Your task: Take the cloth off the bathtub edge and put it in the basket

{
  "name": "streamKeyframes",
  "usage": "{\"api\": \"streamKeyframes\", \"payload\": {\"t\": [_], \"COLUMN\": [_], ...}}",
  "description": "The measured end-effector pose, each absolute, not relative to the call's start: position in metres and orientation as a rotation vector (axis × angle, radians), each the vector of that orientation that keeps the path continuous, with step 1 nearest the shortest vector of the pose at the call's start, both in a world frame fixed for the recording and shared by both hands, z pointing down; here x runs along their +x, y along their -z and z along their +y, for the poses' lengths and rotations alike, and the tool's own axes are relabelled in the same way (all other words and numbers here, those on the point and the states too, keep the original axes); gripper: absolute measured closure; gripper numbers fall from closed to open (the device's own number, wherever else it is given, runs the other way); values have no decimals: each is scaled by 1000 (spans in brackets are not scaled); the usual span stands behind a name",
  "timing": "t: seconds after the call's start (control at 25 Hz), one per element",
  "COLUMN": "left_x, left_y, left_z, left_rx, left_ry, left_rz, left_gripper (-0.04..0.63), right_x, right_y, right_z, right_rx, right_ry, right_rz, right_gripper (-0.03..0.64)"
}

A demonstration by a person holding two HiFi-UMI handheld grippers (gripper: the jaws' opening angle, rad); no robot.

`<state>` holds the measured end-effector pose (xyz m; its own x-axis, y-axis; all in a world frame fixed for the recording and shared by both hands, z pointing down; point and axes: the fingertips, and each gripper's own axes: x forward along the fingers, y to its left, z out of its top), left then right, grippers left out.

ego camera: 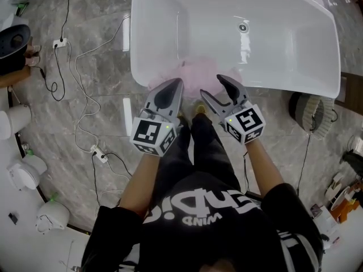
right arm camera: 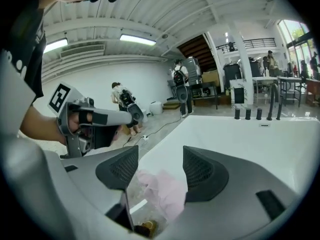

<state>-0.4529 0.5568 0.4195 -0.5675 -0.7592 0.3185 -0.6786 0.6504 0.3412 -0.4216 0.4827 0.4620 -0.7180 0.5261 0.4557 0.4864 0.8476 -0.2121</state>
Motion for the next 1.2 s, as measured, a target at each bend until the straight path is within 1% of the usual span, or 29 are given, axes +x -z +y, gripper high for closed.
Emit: {"api": "streamKeyframes", "payload": {"t": [0.32,0.68,0.96,1.2], "left_x": [-451,-447,-441,-440], "left_y": [-433,-460,-481,-494], "left_z": [564,576,584,588], "left_rx": [1095,1037,1015,1000], "left_ry": [265,267,277,288], "left_rz": [-2420,-2397,-2367,-2354], "left_gripper": [581,581,581,581], "right_x": [-430,-431,-422,-426], "right_y": [-529,-648,-726,-752], "right_z": [496,507,507,512], "right_rx": [-844,-962,-996,-1016], "right_ry": [128,475,593,625], "right_rz": [-2338,-2026,-1810,-1781], "right_gripper": [374,374,362,360]}}
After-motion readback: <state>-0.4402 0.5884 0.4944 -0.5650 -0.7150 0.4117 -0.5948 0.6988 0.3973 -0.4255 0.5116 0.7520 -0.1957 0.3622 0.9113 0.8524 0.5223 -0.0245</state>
